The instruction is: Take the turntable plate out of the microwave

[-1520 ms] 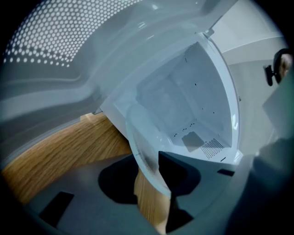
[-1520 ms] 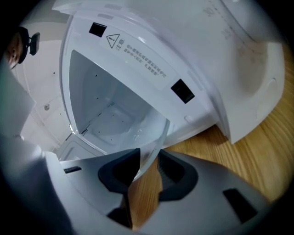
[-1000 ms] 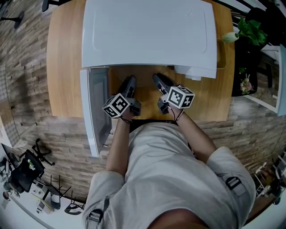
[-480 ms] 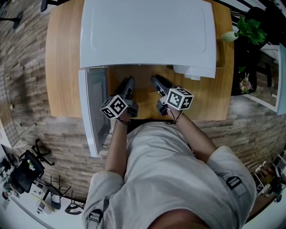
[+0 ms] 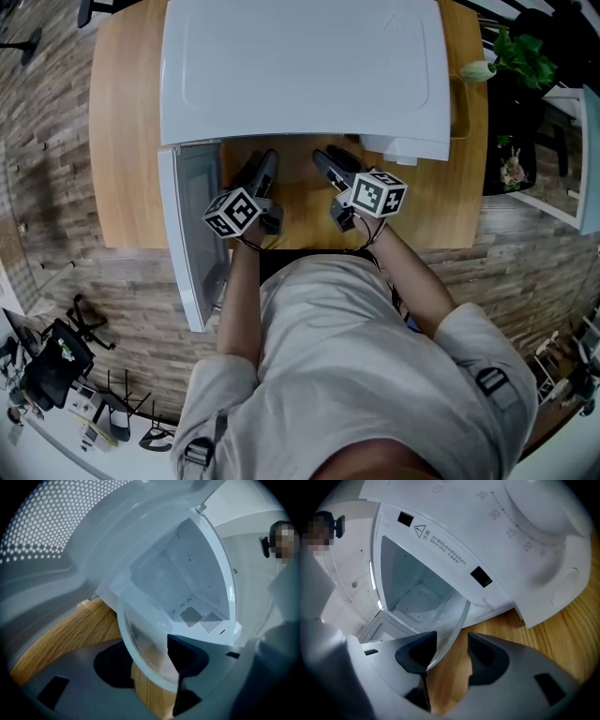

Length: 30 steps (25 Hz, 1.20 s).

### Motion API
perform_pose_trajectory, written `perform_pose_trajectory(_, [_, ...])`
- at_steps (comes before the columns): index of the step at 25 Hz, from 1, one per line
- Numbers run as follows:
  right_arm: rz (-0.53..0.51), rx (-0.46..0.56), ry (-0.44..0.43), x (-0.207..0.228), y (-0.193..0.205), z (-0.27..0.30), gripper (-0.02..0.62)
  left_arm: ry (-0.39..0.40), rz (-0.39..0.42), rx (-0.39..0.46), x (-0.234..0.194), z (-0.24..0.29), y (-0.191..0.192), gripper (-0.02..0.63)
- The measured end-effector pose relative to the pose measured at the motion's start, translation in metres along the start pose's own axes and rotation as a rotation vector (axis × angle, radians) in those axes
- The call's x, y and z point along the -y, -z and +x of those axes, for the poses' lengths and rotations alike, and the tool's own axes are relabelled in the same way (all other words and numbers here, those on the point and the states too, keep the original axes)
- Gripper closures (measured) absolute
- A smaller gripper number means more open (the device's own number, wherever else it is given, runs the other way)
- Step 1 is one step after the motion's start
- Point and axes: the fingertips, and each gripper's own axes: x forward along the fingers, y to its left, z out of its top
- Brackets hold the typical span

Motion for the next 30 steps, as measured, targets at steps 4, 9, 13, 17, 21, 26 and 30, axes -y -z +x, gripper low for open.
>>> perform_pose_trajectory(4, [0.024, 0.040, 0.008, 0.001, -0.011, 0.011, 0.387, -0.004, -0.024, 0.021, -0.002, 0.010, -0.007, 0.379])
perform_pose_trajectory(9, [-0.003, 0.048, 0.006, -0.005, -0.016, 0.016, 0.442, 0.016, -0.040, 0.019, 0.003, 0.012, -0.010, 0.412])
perform_pose_trajectory(13, [0.004, 0.042, 0.004, -0.007, -0.009, 0.009, 0.447, 0.005, -0.039, 0.013, 0.001, 0.005, -0.004, 0.414])
perform_pose_trajectory(17, [-0.004, 0.034, 0.007, -0.012, 0.003, -0.001, 0.449, 0.001, -0.050, 0.005, 0.001, -0.008, 0.006, 0.410])
perform_pose_trajectory(21, [-0.001, 0.035, -0.013, -0.015, 0.011, -0.008, 0.453, 0.008, -0.028, -0.010, 0.002, -0.016, 0.011, 0.407])
perform_pose_trajectory(26, [0.014, 0.018, -0.016, -0.008, 0.015, -0.001, 0.438, 0.019, -0.065, -0.011, -0.004, -0.011, 0.011, 0.401])
perform_pose_trajectory(30, [0.039, 0.051, -0.039, -0.005, 0.005, 0.007, 0.374, 0.036, -0.072, -0.002, -0.003, -0.010, 0.009, 0.403])
